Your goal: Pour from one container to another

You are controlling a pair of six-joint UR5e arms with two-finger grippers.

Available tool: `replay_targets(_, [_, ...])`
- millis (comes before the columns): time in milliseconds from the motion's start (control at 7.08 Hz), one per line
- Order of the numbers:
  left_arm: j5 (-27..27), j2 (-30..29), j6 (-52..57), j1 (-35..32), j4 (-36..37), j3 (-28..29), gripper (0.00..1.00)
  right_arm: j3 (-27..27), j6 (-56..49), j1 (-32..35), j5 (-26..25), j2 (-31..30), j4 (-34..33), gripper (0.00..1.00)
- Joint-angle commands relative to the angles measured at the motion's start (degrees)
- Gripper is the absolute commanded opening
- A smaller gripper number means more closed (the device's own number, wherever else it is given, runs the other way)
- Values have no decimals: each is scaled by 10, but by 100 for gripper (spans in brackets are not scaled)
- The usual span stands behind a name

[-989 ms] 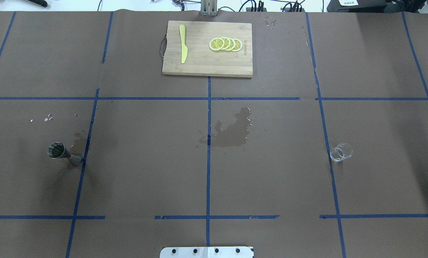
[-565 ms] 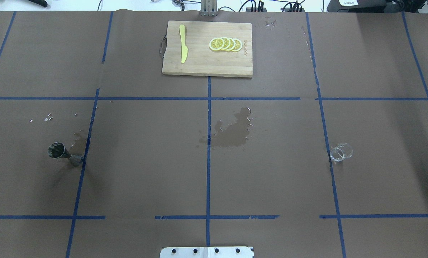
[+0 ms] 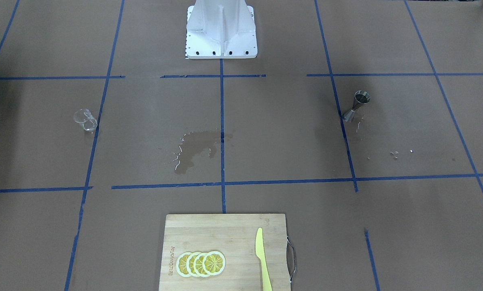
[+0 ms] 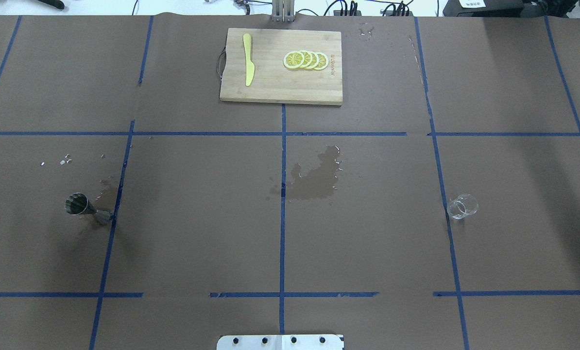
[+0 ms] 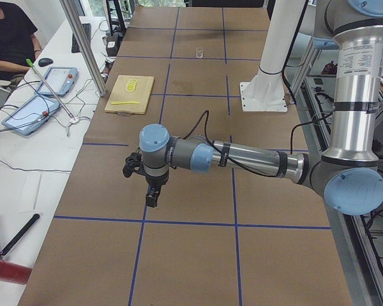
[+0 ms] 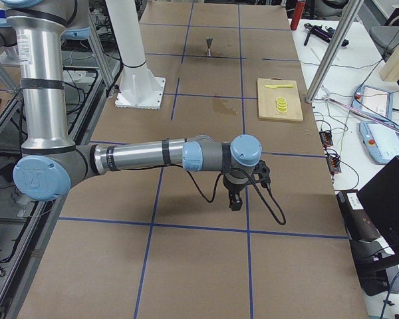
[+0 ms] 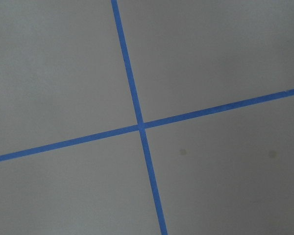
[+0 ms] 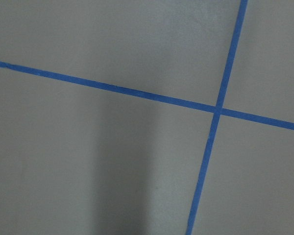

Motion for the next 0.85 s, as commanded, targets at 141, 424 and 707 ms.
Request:
replay_targets(141, [-10, 9, 0, 6, -5, -2, 100, 0, -10, 6, -40, -9, -9, 100])
replay_targets(424, [-19, -2, 1, 30, -23, 5, 100, -3, -11, 6, -10, -15, -10, 100])
replay_targets(707, [-23, -8, 4, 29, -27, -3, 100, 0, -16, 4, -4, -13, -8, 100])
